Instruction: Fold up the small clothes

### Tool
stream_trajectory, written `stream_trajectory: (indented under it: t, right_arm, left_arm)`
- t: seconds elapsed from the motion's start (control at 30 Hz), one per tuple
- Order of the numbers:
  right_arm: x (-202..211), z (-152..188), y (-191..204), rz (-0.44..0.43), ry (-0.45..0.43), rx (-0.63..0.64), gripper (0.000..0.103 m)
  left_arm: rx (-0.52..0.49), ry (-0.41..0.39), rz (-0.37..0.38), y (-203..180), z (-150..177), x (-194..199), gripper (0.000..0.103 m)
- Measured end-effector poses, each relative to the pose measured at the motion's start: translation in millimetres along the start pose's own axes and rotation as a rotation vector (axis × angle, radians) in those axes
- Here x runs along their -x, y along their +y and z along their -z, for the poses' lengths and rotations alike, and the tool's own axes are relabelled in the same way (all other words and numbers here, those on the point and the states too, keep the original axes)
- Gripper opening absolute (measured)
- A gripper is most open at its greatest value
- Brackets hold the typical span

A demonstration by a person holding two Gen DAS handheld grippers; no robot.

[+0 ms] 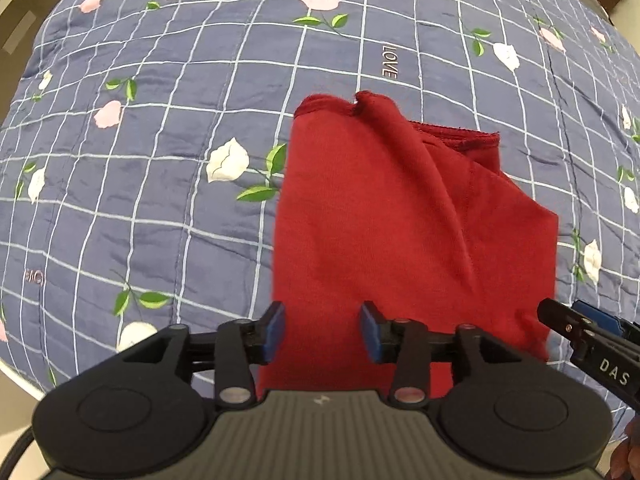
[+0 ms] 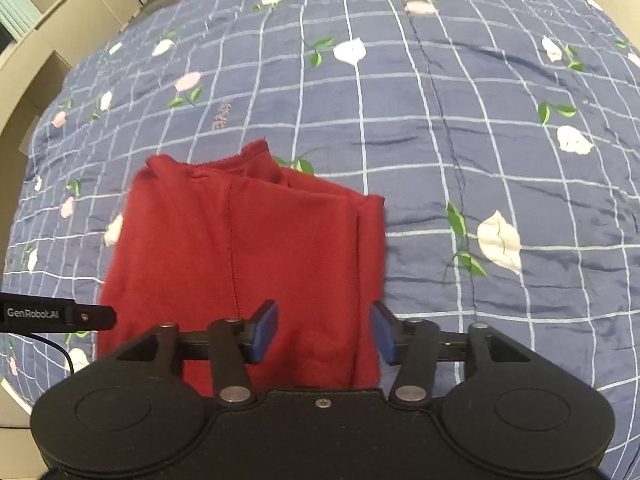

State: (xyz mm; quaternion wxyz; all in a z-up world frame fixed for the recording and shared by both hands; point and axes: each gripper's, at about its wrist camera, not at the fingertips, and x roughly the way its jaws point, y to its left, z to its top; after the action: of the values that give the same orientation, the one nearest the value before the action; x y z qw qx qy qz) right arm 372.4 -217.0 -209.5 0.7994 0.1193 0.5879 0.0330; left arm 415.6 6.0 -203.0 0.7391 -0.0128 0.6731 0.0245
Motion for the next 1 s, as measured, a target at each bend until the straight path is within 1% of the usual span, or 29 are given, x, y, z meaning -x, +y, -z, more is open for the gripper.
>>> stream_trajectory:
  t: [0.03, 0.1, 0.13, 0.2, 0.23, 0.3, 0.37, 0.5, 0.6, 0.77, 1.0]
  right_arm:
    - [5.1, 1.3, -0.5, -0.006, -0.013, 0.002, 0.059]
    - [17.7, 4.4, -1.8, -0.023, -0.043, 0.004, 0.066]
    - [24.3, 5.6, -2.4, -0.031, -0.06, 0.005, 0.068]
    - [39.7, 10.3, -4.3, -0.047, -0.097, 0.011, 0.076]
    - [47.4, 12.9, -5.1, -0.055, -0.115, 0.016, 0.078]
    - [65.2, 19.8, -6.3, -0.066, -0.154, 0.038, 0.083]
    - [83.8, 27.8, -7.2, -0.071, -0.196, 0.065, 0.088]
    - [122.9, 46.9, -9.4, -0.092, -0.285, 0.107, 0.097]
    - [150.1, 62.6, -10.5, -0.111, -0.35, 0.13, 0.099]
    - [190.8, 90.8, -11.9, -0.144, -0.437, 0.153, 0.102]
    - [234.5, 138.0, -11.6, -0.178, -0.515, 0.172, 0.102]
  left_arm:
    - [0.002, -0.008, -0.006, -1.2, 3.0, 4.2, 0.055]
    - [-0.001, -0.031, -0.025, -4.5, 10.3, 15.2, 0.061]
    - [-0.001, -0.049, -0.033, -6.5, 15.5, 22.8, 0.062]
    - [0.004, -0.08, -0.044, -8.5, 24.1, 36.1, 0.07]
    - [0.012, -0.102, -0.051, -9.5, 30.9, 45.4, 0.073]
    - [0.03, -0.139, -0.061, -9.6, 42.7, 61.4, 0.082]
    - [0.054, -0.187, -0.064, -9.9, 58.5, 80.6, 0.087]
    - [0.092, -0.271, -0.065, -8.7, 93.7, 114.0, 0.093]
    - [0.117, -0.335, -0.065, -7.4, 121.2, 135.2, 0.098]
    - [0.137, -0.438, -0.069, -3.2, 166.0, 166.7, 0.102]
    - [0.142, -0.557, -0.072, 3.4, 228.6, 199.3, 0.102]
